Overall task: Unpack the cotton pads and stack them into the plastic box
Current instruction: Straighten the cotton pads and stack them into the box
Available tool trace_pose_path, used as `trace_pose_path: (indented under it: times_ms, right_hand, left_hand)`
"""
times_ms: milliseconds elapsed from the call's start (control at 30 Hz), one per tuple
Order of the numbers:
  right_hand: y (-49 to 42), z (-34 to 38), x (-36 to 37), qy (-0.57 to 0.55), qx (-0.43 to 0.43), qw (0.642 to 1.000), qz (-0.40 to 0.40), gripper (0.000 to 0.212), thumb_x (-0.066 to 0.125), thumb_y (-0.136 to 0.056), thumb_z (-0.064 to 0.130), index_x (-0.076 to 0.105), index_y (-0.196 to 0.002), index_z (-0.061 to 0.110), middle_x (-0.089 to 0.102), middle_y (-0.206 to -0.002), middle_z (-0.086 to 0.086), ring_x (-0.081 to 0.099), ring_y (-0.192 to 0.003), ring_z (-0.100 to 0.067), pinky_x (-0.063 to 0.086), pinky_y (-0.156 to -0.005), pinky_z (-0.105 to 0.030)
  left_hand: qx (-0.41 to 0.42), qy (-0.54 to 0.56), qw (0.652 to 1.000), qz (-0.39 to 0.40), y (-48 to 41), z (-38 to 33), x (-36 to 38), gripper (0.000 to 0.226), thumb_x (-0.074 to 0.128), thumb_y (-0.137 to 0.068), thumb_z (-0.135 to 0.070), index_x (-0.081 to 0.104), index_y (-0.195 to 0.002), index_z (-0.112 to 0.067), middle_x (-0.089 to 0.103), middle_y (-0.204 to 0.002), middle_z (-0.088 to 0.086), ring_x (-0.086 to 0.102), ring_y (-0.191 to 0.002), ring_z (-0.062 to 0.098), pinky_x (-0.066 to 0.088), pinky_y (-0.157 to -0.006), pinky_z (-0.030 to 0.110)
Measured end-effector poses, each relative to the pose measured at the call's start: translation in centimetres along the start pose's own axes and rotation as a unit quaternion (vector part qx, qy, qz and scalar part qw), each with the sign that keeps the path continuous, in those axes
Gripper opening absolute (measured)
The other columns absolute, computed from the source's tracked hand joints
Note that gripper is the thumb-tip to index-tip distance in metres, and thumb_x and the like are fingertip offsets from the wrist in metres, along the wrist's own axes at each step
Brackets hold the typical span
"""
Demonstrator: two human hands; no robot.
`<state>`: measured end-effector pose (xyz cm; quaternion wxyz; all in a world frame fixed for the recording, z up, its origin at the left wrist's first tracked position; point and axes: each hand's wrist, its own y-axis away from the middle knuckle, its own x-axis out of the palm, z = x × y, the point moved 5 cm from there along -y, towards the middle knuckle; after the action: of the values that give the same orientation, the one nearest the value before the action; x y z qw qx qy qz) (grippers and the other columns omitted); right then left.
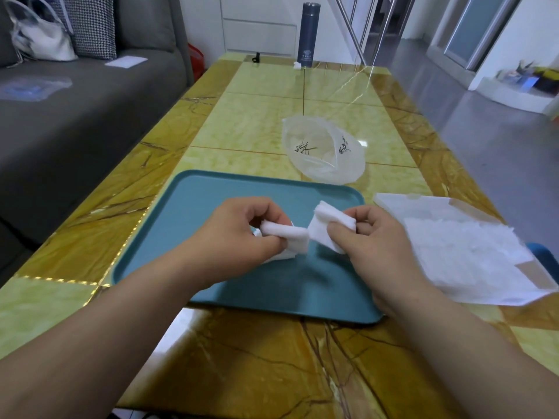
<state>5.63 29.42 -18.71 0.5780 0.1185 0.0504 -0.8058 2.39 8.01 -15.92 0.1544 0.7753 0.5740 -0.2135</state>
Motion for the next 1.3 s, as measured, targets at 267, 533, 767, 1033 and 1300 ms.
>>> trace_pose_path:
  times_ms: [267,533,767,1033,1300]
  right_hand:
    - [1.1,1.3,0.7,-0.021,-0.033,0.987,0.157,0.024,0.073,-0.093,0.005,0.078,-0.113,0.017,0.082,-0.099,0.000,0.077,-0.100,-0.023,0.061,-0.095,-0.041]
    - [1.4,1.8,0.9,0.034,-0.075,0.976,0.202,0.034,0.059,-0.102,0.006,0.076,-0.114,0.033,0.081,-0.106,0.009,0.075,-0.107,-0.015,0.054,-0.105,-0.049]
    - [1.6,1.8,1.3,0.053,-0.083,0.968,0.232,0.035,0.054,-0.105,0.010,0.074,-0.125,0.030,0.079,-0.111,0.005,0.072,-0.112,-0.017,0.052,-0.107,-0.053]
    - [1.7,1.6,1.1,0.031,-0.094,0.966,0.239,0.042,0.082,-0.084,0.002,0.073,-0.119,0.022,0.079,-0.110,0.006,0.074,-0.106,-0.011,0.056,-0.103,-0.037]
    - [1.5,0.6,0.0,0.164,-0.096,0.972,0.138,0.044,0.066,-0.087,-0.005,0.074,-0.118,0.025,0.076,-0.109,0.012,0.070,-0.102,-0.002,0.053,-0.094,-0.019]
  left_hand:
    - [0.011,0.107,0.994,0.031,0.6,-1.2,0.9,0.014,0.084,-0.081,0.000,0.072,-0.087,-0.004,0.079,-0.089,0.010,0.071,-0.083,0.039,0.059,-0.076,0.051]
    - [0.014,0.076,0.997,0.022,0.4,-1.0,1.3,0.013,0.086,-0.079,-0.004,0.077,-0.082,-0.014,0.077,-0.085,0.014,0.065,-0.070,0.020,0.057,-0.065,0.045]
    - [0.029,0.034,0.999,-0.007,0.4,-1.0,1.2,0.015,0.086,-0.079,-0.006,0.078,-0.082,-0.018,0.075,-0.078,0.005,0.053,-0.054,0.002,0.045,-0.056,0.016]
    - [0.008,0.017,0.998,-0.054,0.0,-0.4,1.2,0.046,0.090,-0.073,-0.022,0.064,-0.111,-0.028,0.065,-0.080,-0.002,0.053,-0.058,0.003,0.042,-0.054,0.013]
    - [0.036,-0.100,0.994,0.000,0.7,0.2,4.1,0.019,0.084,-0.079,-0.036,0.072,-0.080,-0.022,0.060,-0.059,-0.008,0.048,-0.051,0.002,0.036,-0.050,0.019]
